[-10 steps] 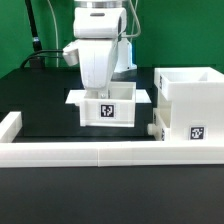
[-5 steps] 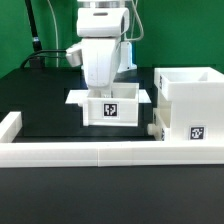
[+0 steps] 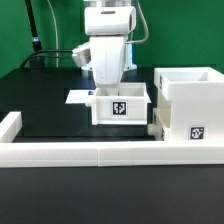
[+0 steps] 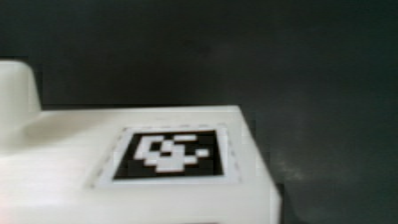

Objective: Assemble drawer

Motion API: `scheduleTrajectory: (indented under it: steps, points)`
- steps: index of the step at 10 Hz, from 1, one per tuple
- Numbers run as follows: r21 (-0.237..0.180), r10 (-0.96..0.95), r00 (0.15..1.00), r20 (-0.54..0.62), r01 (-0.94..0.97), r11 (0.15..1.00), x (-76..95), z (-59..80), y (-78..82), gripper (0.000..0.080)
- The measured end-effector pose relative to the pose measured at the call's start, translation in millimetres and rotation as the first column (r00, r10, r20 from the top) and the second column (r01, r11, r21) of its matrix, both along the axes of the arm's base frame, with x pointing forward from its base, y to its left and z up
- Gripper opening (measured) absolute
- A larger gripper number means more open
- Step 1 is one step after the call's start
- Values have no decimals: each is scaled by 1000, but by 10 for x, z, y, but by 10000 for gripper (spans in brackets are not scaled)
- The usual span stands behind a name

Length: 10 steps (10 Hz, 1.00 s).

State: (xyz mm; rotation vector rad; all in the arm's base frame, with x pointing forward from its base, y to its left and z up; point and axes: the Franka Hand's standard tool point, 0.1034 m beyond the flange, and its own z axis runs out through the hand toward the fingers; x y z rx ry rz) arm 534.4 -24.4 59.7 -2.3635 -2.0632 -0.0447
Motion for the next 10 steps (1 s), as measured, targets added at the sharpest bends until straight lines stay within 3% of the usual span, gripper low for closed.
scheduleTrajectory:
  steps: [7, 10]
  points:
    - [-1, 46, 999, -21, -46, 999, 0, -30, 93, 42]
    - [-9, 134, 990, -30, -135, 991, 45, -33, 233, 42]
